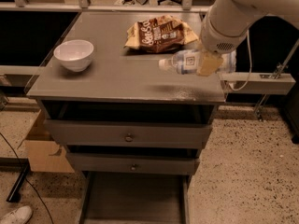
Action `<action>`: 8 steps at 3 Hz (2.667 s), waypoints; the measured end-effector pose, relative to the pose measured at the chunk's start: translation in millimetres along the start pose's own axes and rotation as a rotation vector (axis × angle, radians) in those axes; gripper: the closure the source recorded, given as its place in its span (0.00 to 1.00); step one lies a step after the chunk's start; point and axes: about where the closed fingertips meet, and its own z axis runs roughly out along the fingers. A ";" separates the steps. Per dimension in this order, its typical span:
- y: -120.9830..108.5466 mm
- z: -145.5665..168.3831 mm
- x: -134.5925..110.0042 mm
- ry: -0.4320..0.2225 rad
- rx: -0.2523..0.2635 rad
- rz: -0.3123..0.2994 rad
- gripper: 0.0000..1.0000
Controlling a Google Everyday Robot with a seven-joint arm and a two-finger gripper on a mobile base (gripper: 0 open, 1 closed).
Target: Pick blue plastic bottle from bottom drawer and place on counter
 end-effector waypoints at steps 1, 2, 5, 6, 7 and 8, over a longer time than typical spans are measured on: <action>-21.8 14.7 -12.9 -0.032 -0.017 -0.051 1.00; -31.5 32.0 -23.3 -0.071 -0.039 -0.082 1.00; -13.1 94.7 -42.3 -0.224 -0.144 -0.080 1.00; -10.4 100.2 -44.7 -0.238 -0.159 -0.081 1.00; -10.4 100.1 -44.7 -0.238 -0.159 -0.081 0.81; -10.4 100.0 -44.7 -0.238 -0.159 -0.081 0.57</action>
Offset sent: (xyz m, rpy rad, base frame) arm 0.0638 0.0377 -0.0218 0.0506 0.0500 0.1666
